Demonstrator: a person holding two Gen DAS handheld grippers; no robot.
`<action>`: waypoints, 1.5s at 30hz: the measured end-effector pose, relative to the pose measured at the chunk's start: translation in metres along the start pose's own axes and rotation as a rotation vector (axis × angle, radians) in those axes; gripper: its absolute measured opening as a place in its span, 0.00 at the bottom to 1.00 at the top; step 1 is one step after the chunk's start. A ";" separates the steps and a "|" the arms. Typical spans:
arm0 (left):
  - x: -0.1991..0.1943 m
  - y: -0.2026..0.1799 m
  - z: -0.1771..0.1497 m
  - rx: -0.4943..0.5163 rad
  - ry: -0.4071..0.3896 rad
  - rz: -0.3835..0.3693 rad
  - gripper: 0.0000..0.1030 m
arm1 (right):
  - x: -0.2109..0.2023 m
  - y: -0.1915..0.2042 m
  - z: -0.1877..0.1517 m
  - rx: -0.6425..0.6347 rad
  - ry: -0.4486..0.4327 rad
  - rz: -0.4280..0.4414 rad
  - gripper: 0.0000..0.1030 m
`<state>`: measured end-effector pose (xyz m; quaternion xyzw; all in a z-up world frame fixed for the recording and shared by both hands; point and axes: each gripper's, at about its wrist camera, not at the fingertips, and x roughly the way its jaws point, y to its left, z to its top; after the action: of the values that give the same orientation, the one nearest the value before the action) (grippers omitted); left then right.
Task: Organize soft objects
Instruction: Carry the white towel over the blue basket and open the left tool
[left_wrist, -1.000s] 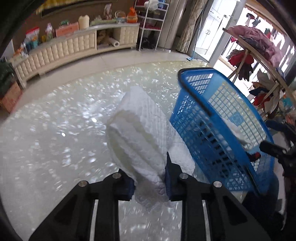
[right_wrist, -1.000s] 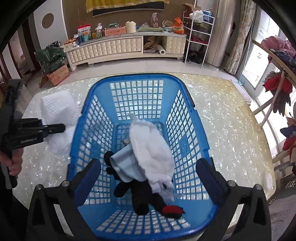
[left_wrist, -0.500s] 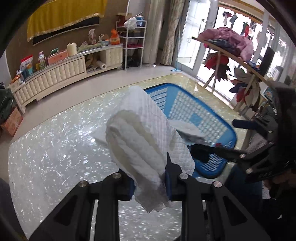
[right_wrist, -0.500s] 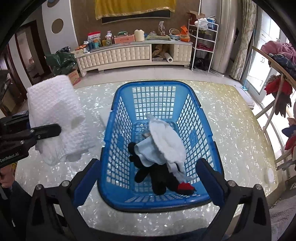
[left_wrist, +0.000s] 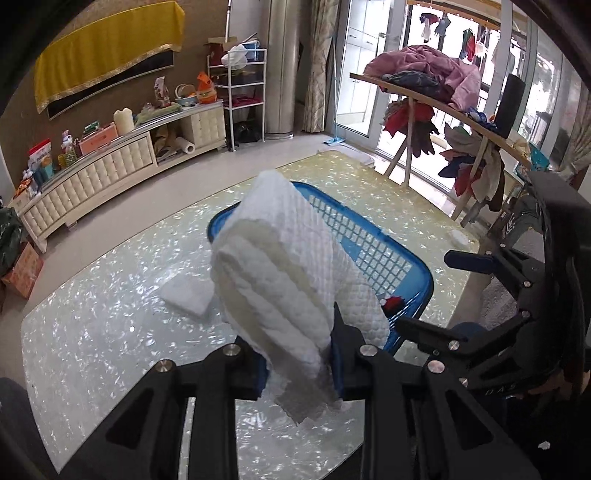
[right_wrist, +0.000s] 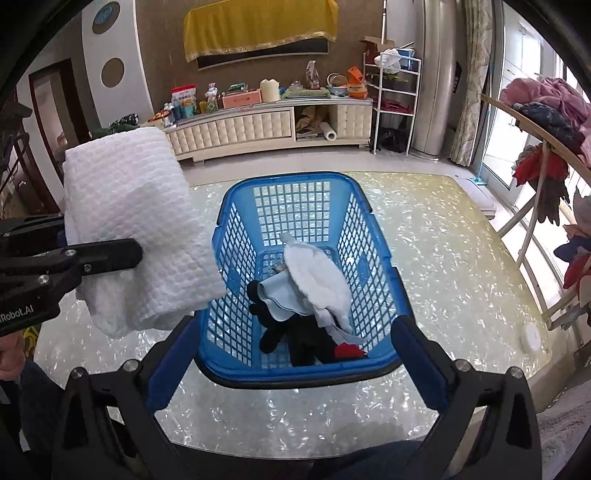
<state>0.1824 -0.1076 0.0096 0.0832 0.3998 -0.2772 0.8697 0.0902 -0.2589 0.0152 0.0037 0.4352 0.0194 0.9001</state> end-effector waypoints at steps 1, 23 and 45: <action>0.000 -0.003 0.000 0.005 0.001 0.002 0.24 | 0.000 -0.002 0.000 0.004 -0.003 0.002 1.00; 0.078 -0.026 0.037 0.043 0.100 0.016 0.24 | 0.022 -0.050 0.003 0.091 0.004 -0.001 1.00; 0.148 -0.009 0.036 -0.015 0.232 0.033 0.36 | 0.041 -0.057 0.002 0.125 0.066 -0.003 1.00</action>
<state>0.2780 -0.1899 -0.0755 0.1149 0.4984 -0.2484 0.8226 0.1193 -0.3142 -0.0167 0.0586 0.4648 -0.0090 0.8834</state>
